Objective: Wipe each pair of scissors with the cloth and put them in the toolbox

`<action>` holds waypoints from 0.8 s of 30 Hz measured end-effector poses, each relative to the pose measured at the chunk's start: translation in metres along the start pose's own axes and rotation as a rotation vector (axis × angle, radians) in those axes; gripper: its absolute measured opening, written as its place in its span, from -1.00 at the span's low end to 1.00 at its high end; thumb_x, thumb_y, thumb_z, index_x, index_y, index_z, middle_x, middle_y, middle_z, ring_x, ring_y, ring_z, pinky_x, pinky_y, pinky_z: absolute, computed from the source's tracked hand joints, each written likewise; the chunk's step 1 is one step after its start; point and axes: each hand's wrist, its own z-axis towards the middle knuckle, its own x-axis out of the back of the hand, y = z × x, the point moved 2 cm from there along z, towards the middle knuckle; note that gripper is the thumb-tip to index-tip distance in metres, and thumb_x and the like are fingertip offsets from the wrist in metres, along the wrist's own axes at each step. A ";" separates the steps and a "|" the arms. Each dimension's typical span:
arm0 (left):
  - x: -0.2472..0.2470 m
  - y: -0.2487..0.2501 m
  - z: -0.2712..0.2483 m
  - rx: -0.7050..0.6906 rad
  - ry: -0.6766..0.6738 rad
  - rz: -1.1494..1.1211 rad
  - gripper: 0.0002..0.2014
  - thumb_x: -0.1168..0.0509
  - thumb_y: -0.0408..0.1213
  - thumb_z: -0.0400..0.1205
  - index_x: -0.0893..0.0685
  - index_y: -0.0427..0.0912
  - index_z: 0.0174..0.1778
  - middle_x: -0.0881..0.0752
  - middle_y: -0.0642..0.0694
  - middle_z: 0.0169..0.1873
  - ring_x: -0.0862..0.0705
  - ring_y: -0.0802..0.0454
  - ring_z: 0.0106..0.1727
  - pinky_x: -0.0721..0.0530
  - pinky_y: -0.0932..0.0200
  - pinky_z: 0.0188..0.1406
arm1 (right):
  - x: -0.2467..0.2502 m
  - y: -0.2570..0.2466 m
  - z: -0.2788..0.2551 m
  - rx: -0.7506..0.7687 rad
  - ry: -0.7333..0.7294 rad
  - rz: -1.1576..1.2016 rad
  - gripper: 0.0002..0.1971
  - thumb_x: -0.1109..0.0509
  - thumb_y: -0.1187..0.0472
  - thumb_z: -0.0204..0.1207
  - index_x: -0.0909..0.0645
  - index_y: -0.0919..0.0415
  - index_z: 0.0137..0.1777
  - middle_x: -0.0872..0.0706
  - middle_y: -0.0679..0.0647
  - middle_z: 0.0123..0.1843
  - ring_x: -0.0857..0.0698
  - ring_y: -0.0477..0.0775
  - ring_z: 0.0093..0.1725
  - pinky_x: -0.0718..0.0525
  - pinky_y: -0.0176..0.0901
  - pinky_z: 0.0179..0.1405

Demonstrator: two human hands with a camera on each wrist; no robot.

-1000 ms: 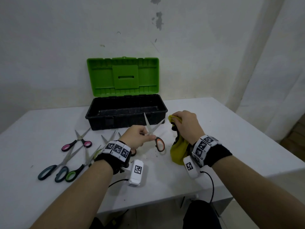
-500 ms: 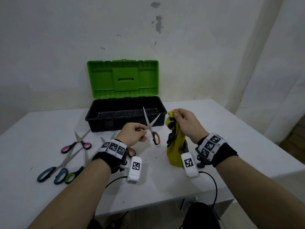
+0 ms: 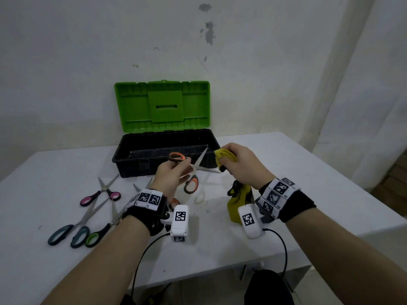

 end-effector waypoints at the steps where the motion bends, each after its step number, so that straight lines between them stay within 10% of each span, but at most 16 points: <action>1: -0.001 -0.001 -0.001 0.017 -0.011 -0.024 -0.86 -0.40 -0.23 0.67 -0.76 -0.25 -0.02 -0.82 -0.18 -0.15 -0.79 -0.09 -0.04 -0.75 -0.04 0.09 | 0.000 -0.004 0.000 0.038 0.005 -0.066 -0.89 -0.29 0.08 0.65 -0.58 0.08 0.06 -0.76 -0.07 -0.19 -0.69 -0.08 -0.24 -0.65 -0.15 -0.23; 13: -0.020 0.005 -0.021 -0.108 -0.138 0.083 -0.82 -0.13 -0.23 0.81 -0.60 -0.20 0.17 -0.75 -0.11 -0.10 -0.80 0.15 -0.25 -0.74 0.13 -0.44 | -0.033 -0.025 0.001 0.319 -0.075 -0.463 -0.83 -0.36 0.20 0.59 -0.65 0.11 0.15 -0.60 0.10 0.05 -0.58 0.16 0.01 -0.62 0.11 0.04; 24: -0.018 0.006 -0.019 -0.192 -0.034 0.127 -0.79 -0.28 -0.29 0.75 -0.67 -0.39 -0.07 -0.74 -0.20 -0.27 -0.77 0.03 -0.32 -0.80 0.03 -0.39 | -0.047 -0.024 -0.008 0.382 -0.067 -0.504 -0.79 -0.36 0.24 0.61 -0.71 0.24 0.18 -0.61 0.16 0.03 -0.61 0.14 -0.03 -0.57 -0.11 -0.09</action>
